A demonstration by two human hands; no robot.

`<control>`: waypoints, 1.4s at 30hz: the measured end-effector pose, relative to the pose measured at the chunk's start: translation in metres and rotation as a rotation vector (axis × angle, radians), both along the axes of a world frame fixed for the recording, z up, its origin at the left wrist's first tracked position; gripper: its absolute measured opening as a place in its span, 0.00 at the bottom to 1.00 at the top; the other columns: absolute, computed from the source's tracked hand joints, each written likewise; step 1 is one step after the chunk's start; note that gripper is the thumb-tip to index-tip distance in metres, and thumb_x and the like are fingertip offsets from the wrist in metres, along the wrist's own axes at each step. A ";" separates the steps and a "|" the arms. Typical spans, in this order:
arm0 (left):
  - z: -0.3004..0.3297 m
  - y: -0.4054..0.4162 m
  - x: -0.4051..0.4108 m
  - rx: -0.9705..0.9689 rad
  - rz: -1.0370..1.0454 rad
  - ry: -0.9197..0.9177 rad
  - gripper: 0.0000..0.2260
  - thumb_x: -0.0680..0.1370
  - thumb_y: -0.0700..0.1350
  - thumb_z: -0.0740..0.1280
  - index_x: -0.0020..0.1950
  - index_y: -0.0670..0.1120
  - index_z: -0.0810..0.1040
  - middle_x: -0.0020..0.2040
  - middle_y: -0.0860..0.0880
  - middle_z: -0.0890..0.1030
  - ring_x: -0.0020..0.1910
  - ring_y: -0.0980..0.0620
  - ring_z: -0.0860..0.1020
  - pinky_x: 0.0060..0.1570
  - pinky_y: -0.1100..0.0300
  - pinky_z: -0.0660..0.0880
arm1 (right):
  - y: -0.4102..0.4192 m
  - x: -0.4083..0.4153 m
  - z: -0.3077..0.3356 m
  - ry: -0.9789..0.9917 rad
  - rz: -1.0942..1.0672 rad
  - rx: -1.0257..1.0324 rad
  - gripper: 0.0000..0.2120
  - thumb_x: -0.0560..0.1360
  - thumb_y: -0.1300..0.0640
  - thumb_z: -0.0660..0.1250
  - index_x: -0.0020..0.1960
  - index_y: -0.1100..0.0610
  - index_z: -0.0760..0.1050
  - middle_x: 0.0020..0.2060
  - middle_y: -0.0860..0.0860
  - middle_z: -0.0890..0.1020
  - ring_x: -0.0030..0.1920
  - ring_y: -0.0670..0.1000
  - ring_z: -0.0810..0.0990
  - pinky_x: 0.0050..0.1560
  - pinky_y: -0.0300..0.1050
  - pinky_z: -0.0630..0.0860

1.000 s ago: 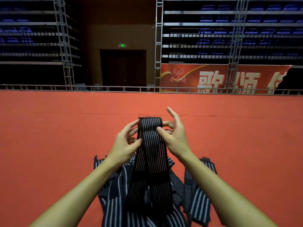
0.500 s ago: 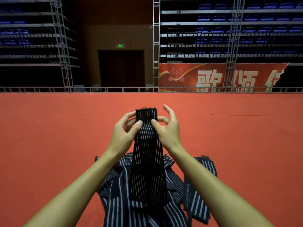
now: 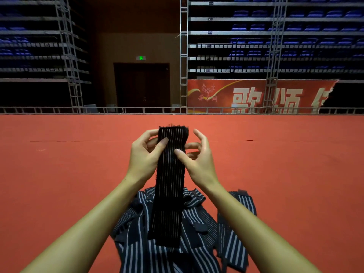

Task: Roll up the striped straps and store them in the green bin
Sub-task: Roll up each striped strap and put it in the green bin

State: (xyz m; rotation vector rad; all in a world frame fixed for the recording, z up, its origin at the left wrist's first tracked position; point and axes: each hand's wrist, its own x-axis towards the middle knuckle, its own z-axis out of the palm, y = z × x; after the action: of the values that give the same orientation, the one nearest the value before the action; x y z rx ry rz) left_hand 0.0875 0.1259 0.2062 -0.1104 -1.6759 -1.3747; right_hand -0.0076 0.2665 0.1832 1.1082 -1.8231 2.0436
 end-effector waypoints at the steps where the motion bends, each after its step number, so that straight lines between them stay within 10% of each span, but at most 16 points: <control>1: 0.000 0.000 0.000 0.000 -0.003 -0.007 0.10 0.83 0.36 0.72 0.65 0.40 0.81 0.55 0.45 0.89 0.57 0.46 0.88 0.58 0.51 0.85 | 0.002 0.000 0.003 0.017 -0.013 0.005 0.39 0.77 0.54 0.79 0.82 0.49 0.63 0.55 0.47 0.82 0.47 0.45 0.83 0.51 0.43 0.82; 12: 0.006 0.007 0.013 0.040 -0.068 -0.076 0.22 0.79 0.37 0.76 0.73 0.45 0.77 0.50 0.43 0.90 0.51 0.46 0.89 0.50 0.57 0.85 | 0.004 -0.005 0.039 0.076 0.141 -0.084 0.26 0.81 0.63 0.74 0.76 0.56 0.72 0.48 0.55 0.89 0.51 0.51 0.89 0.54 0.46 0.84; 25: 0.009 0.004 0.023 0.147 0.034 -0.059 0.07 0.75 0.38 0.80 0.48 0.37 0.87 0.43 0.43 0.90 0.42 0.50 0.89 0.41 0.62 0.83 | 0.010 0.004 0.034 0.059 0.187 -0.029 0.24 0.77 0.65 0.78 0.70 0.55 0.76 0.47 0.56 0.90 0.50 0.55 0.90 0.55 0.62 0.86; 42: 0.019 0.020 0.068 -0.065 -0.096 -0.141 0.06 0.85 0.36 0.68 0.60 0.41 0.83 0.48 0.40 0.89 0.42 0.48 0.87 0.37 0.56 0.83 | 0.039 0.036 0.043 0.064 0.266 -0.012 0.08 0.80 0.70 0.72 0.53 0.59 0.84 0.45 0.58 0.88 0.43 0.49 0.85 0.42 0.42 0.80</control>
State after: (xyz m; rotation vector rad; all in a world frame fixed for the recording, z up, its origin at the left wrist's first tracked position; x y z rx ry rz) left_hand 0.1556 0.1458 0.2250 -0.1356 -1.8538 -1.4278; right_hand 0.0286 0.3056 0.2262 1.4639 -1.7097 2.1246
